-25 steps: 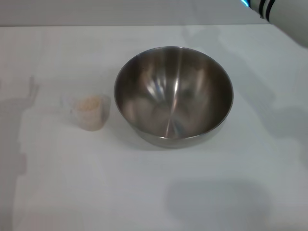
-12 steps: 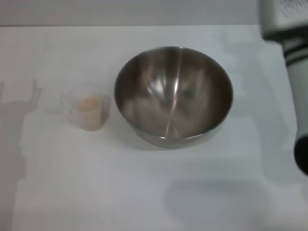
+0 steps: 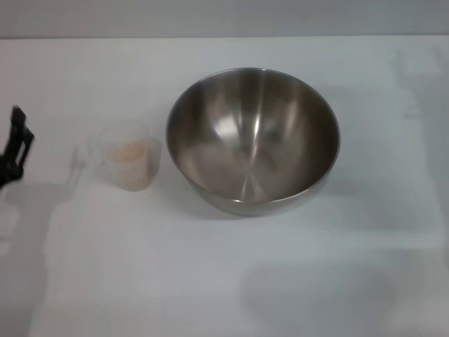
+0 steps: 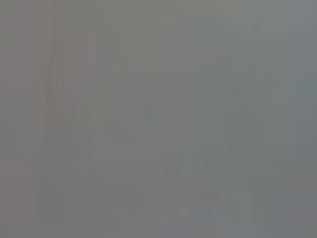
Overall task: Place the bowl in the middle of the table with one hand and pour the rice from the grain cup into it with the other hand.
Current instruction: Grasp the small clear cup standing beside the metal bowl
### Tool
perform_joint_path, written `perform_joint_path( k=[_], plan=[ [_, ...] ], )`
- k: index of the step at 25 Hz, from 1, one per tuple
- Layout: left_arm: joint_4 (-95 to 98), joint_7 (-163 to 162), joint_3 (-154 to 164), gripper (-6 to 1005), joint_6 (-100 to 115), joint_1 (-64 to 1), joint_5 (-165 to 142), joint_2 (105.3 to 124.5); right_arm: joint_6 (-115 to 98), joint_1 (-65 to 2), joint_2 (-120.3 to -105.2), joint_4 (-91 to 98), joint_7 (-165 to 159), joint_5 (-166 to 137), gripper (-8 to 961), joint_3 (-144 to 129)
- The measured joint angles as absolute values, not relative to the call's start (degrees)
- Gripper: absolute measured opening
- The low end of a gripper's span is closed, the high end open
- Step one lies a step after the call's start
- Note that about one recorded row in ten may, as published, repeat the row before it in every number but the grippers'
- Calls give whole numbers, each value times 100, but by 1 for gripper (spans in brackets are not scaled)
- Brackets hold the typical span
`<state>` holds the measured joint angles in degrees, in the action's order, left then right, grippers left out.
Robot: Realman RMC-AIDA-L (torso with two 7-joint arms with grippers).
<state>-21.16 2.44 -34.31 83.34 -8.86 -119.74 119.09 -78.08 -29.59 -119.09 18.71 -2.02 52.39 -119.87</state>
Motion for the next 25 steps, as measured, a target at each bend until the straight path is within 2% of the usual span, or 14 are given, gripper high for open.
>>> perform_joint_path(
  k=[7,12,25],
  plan=[
    [-2724,910,-2810,809,8113,-308,-11932,11912,-7811,-3054,-11890,1470,-211,5232,773,-11979],
    [-3280,1551,-2679,808,7460,-135,-11895,11916,-7813,-3189,-11883,1298,-210,5220,774,-11983],
    [-3440,1929,-2366,805,6599,-709,-10767,11918,-7863,-3181,-11882,1159,-210,5190,773,-12038]
  ],
)
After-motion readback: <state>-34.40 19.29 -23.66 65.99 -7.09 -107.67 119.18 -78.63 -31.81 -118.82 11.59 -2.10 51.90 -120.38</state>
